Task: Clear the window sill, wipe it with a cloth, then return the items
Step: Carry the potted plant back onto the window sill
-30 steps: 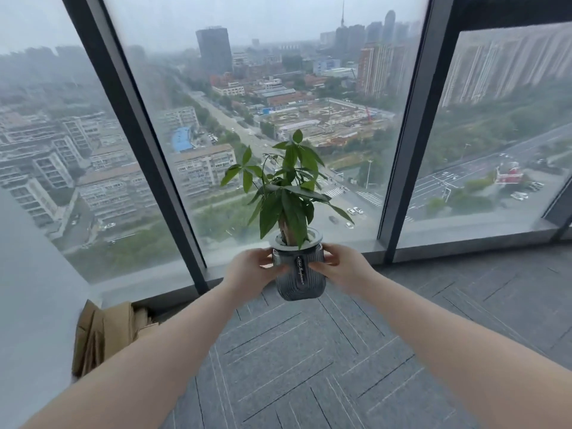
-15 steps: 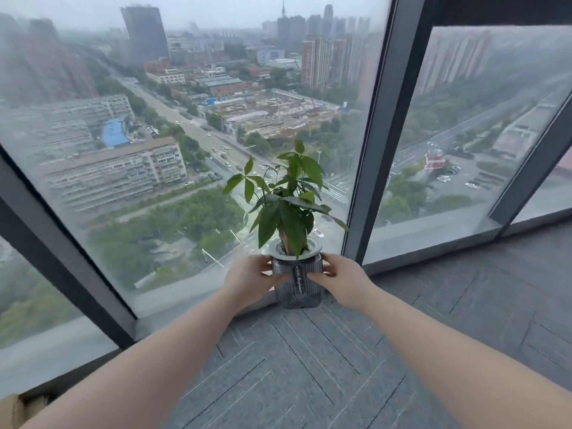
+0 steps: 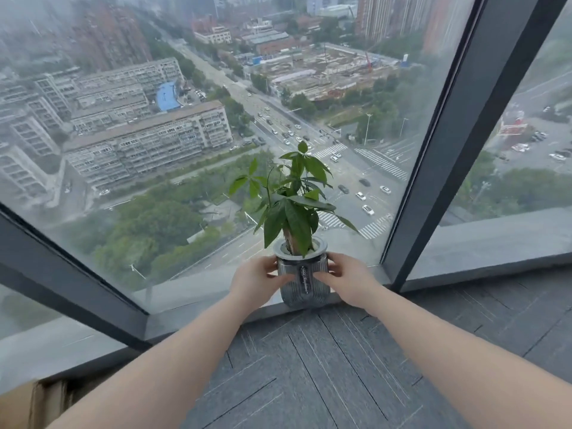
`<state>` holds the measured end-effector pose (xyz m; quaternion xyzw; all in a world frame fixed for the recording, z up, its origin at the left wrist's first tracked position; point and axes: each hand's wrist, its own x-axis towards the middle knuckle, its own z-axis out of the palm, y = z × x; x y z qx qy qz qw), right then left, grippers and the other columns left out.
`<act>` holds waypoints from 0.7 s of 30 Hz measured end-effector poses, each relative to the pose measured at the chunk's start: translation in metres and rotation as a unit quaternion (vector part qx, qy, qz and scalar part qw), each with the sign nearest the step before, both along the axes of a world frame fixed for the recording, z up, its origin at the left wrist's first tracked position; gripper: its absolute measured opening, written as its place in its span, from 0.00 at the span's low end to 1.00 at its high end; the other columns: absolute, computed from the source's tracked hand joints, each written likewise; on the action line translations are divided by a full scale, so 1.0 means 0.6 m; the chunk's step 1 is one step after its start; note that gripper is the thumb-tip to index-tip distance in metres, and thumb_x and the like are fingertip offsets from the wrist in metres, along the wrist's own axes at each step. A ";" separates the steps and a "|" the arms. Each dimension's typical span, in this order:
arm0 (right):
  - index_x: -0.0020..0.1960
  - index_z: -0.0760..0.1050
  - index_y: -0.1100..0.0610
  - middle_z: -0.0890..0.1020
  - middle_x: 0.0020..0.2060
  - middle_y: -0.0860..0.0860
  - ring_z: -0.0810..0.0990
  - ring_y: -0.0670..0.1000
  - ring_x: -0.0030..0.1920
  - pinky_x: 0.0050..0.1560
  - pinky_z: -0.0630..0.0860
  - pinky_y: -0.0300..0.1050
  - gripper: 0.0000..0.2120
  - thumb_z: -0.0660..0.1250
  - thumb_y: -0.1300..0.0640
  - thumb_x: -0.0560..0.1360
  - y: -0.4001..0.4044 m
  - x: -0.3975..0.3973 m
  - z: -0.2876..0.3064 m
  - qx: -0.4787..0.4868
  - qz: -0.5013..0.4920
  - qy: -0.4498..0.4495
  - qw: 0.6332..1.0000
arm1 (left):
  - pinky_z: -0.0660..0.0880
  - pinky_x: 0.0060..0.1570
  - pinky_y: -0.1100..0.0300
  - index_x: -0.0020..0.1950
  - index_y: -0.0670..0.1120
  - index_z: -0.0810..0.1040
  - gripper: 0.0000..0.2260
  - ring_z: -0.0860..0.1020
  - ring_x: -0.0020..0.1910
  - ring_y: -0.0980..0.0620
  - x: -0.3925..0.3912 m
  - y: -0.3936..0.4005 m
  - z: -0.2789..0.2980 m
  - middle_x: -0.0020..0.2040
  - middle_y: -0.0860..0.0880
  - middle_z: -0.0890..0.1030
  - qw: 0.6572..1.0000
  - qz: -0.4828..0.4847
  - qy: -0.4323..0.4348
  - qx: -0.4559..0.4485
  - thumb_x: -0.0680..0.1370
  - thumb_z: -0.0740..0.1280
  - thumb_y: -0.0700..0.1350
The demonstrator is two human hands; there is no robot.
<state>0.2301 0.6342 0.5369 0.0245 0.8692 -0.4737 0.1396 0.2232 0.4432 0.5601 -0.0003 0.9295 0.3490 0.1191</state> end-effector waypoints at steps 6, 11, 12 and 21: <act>0.67 0.72 0.53 0.80 0.60 0.50 0.78 0.51 0.60 0.64 0.73 0.53 0.20 0.68 0.53 0.76 0.003 -0.102 -0.063 0.013 -0.006 -0.019 1.000 | 0.75 0.60 0.52 0.64 0.46 0.77 0.22 0.81 0.55 0.51 -0.113 0.004 -0.089 0.60 0.49 0.81 0.999 0.021 -0.023 0.036 0.72 0.74 0.49; 0.67 0.72 0.54 0.80 0.60 0.51 0.78 0.51 0.60 0.63 0.73 0.48 0.20 0.68 0.54 0.76 0.003 -0.167 -0.134 0.040 -0.024 -0.024 0.999 | 0.74 0.58 0.59 0.64 0.46 0.78 0.22 0.80 0.49 0.55 -0.182 0.008 -0.186 0.60 0.51 0.81 0.994 0.038 -0.040 0.090 0.71 0.75 0.47; 0.67 0.71 0.54 0.80 0.60 0.51 0.77 0.51 0.60 0.63 0.72 0.46 0.21 0.68 0.55 0.76 0.004 -0.179 -0.154 0.040 -0.024 -0.027 0.999 | 0.74 0.57 0.59 0.63 0.46 0.78 0.22 0.79 0.48 0.55 -0.192 0.010 -0.209 0.60 0.50 0.81 0.994 0.038 -0.043 0.092 0.71 0.75 0.47; 0.69 0.70 0.52 0.79 0.60 0.50 0.77 0.49 0.60 0.60 0.71 0.43 0.22 0.68 0.55 0.76 0.015 -0.272 -0.405 0.003 -0.029 -0.046 0.999 | 0.72 0.54 0.61 0.64 0.50 0.78 0.19 0.80 0.49 0.56 -0.284 0.027 -0.441 0.61 0.53 0.80 0.995 0.040 -0.050 0.078 0.72 0.73 0.45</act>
